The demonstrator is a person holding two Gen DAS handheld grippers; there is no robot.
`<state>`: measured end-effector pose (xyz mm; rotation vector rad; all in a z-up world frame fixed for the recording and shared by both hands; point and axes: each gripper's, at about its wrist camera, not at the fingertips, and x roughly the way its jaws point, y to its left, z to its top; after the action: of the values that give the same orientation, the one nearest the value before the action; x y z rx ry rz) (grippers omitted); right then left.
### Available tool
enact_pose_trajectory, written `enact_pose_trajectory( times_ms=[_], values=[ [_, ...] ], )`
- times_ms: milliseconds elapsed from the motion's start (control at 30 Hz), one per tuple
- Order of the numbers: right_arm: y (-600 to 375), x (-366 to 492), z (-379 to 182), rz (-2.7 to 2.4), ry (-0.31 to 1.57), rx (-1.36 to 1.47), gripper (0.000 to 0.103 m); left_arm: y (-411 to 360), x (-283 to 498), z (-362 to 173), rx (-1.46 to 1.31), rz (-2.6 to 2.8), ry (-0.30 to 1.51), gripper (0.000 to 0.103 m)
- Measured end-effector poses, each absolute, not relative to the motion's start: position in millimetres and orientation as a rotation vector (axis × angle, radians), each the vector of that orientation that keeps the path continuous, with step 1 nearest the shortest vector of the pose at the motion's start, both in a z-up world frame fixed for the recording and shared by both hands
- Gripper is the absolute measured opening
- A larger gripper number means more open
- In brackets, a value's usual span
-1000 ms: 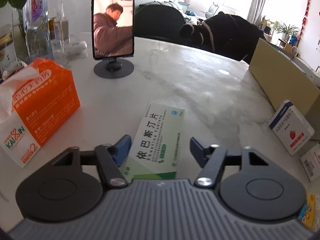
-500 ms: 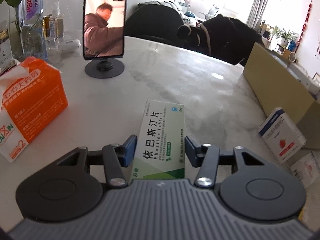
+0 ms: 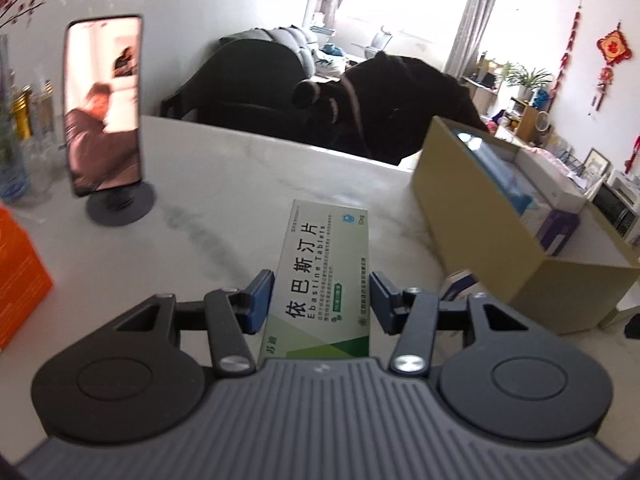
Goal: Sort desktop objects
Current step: 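Lift the Ebastine box with the left tool and carry it over the deep box, then lower the Ebastine box upright into the deep box beside the blue boxes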
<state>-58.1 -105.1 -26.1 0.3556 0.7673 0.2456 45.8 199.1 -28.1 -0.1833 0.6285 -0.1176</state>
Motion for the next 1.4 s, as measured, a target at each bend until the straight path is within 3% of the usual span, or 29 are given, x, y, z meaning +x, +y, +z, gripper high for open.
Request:
enact_pose_trajectory(
  times_ms=[567,1400],
  values=[
    [-124,-60,-23,0.226,0.735,0.359,0.103,111,80,13,-0.105,-0.272,0.568,0.050],
    [-163,-50,-20,0.164,0.685,0.392,0.103,-17,184,16,-0.082,-0.359,0.663,0.050]
  ],
)
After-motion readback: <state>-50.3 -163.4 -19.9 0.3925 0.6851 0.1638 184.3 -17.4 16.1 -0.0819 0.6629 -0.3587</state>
